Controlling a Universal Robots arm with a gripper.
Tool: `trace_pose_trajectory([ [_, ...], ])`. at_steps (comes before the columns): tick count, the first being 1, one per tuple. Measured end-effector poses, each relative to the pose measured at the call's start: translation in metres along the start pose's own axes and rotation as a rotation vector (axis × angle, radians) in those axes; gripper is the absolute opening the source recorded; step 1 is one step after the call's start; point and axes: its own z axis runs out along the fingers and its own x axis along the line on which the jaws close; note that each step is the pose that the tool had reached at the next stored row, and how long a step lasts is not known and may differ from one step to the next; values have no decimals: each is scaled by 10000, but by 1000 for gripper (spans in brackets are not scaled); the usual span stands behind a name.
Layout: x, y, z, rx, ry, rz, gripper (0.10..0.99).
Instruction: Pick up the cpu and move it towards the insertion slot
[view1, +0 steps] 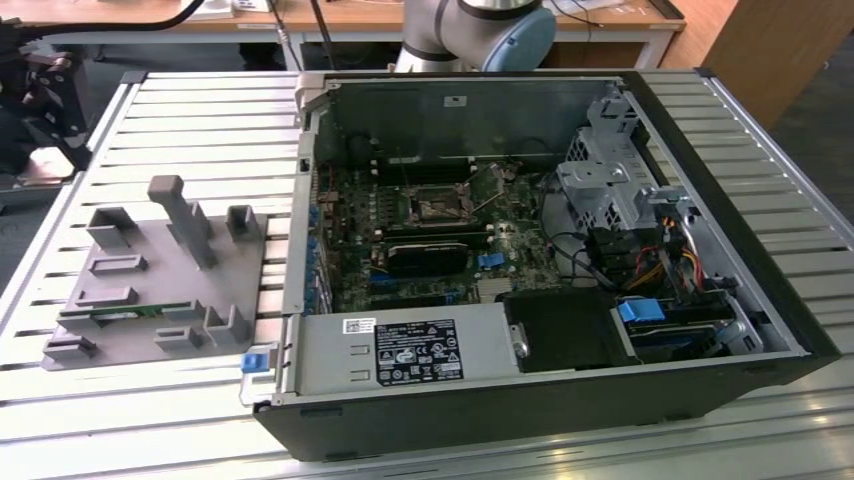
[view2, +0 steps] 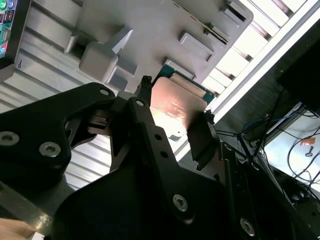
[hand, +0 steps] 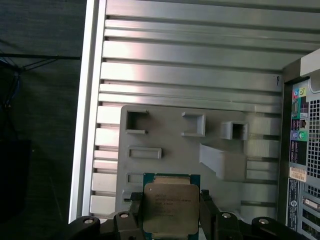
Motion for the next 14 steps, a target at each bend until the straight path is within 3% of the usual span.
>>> trace_pose_trajectory([
  [14,-211,9,0,0,1,2,537],
])
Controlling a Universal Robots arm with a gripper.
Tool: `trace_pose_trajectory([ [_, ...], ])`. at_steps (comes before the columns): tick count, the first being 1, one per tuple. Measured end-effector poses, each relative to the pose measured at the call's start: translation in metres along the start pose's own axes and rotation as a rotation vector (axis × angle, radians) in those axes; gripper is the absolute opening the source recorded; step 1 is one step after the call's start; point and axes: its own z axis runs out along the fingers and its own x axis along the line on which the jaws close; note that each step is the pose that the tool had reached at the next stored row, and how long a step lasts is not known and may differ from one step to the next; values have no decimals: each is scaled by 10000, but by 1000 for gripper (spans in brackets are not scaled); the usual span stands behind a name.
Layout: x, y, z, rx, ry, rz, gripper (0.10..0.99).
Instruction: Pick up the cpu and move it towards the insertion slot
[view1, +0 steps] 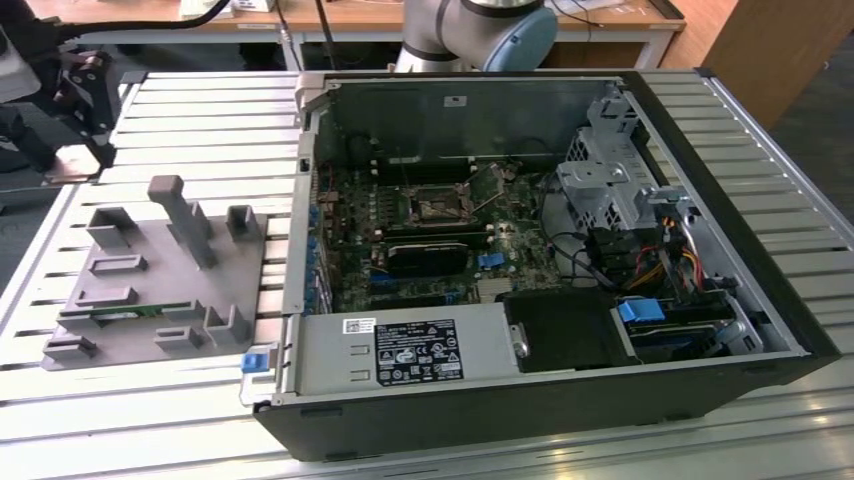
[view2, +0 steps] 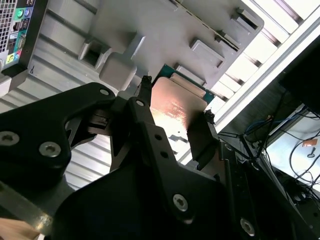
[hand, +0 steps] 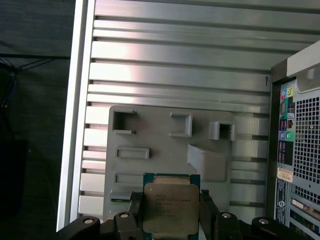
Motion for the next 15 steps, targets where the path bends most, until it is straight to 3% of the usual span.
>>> trace_pose_trajectory([
  [15,-251,4,0,-1,-1,9,537],
])
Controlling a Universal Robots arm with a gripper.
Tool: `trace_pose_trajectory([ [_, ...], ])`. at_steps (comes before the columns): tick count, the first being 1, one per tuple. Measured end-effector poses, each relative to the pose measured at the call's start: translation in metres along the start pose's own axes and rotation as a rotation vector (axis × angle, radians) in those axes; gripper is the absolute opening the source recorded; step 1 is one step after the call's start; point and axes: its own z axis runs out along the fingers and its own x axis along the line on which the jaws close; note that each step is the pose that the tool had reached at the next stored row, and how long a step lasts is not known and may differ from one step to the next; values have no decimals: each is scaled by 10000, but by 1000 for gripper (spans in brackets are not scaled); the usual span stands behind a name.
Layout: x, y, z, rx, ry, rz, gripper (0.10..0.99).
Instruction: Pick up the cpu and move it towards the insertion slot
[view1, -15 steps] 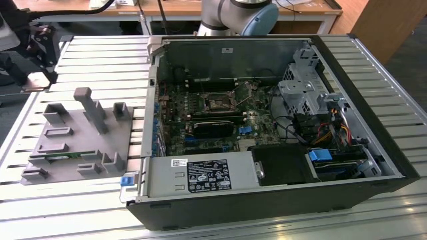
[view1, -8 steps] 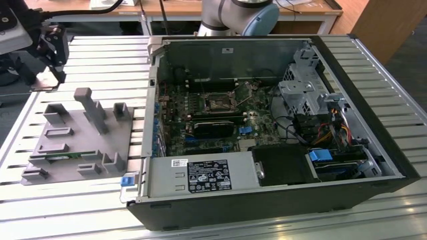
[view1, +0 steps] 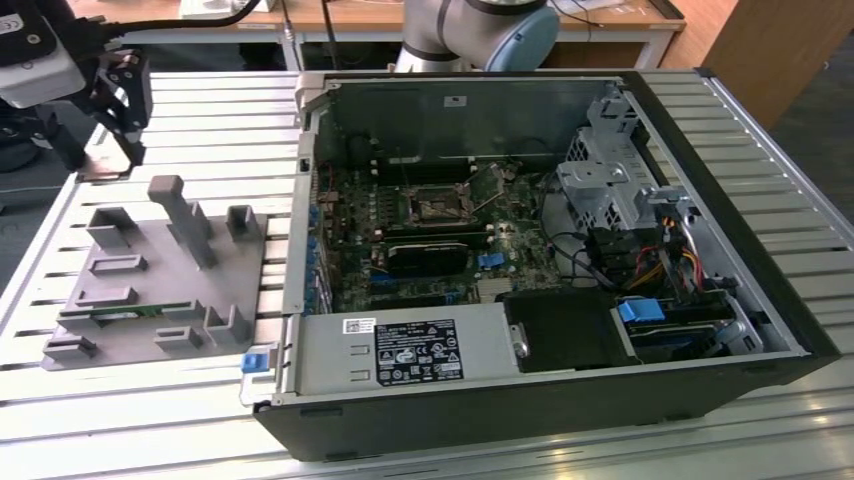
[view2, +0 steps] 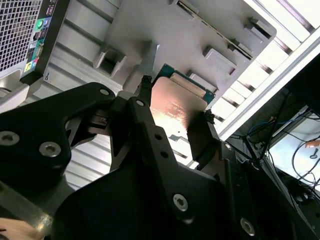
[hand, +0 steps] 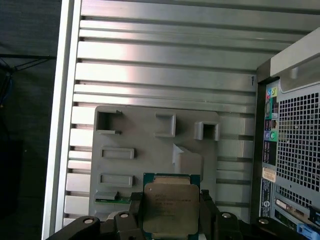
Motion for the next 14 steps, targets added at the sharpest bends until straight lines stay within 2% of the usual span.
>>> trace_pose_trajectory([
  [14,-199,0,0,-1,-1,5,537],
])
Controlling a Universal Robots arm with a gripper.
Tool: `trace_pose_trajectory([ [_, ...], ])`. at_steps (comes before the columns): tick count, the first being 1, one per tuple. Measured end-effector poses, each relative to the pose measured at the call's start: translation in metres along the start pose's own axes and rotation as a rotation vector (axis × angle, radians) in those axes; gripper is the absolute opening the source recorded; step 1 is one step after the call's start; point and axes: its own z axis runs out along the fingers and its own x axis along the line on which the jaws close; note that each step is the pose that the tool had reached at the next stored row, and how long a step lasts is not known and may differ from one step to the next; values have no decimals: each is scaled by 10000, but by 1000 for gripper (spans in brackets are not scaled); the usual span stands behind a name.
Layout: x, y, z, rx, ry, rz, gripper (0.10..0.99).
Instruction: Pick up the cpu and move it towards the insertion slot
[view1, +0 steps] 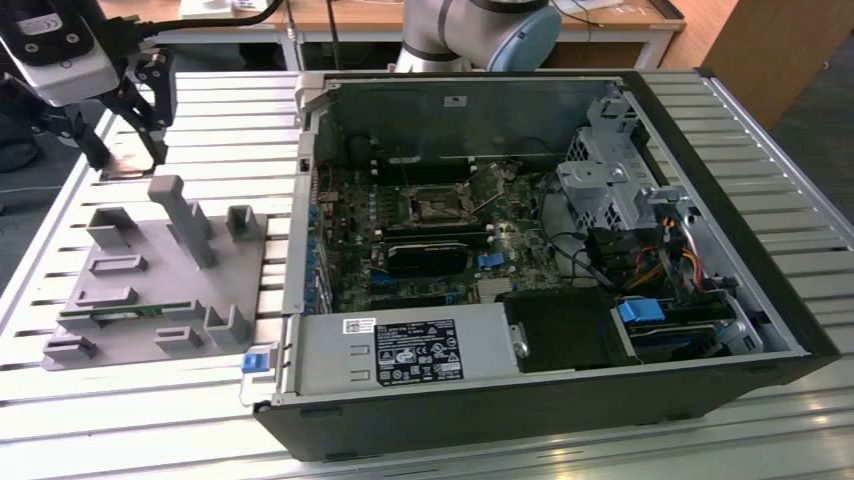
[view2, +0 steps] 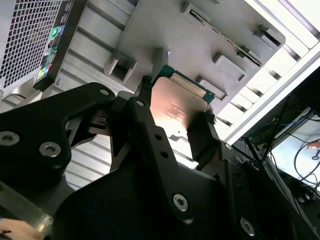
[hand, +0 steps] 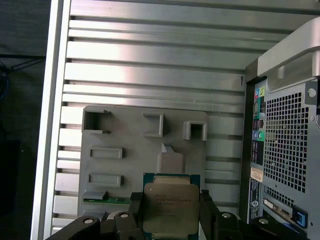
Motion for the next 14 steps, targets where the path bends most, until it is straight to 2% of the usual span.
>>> trace_pose_trajectory([
  [14,-175,-2,-1,-5,0,1,537],
])
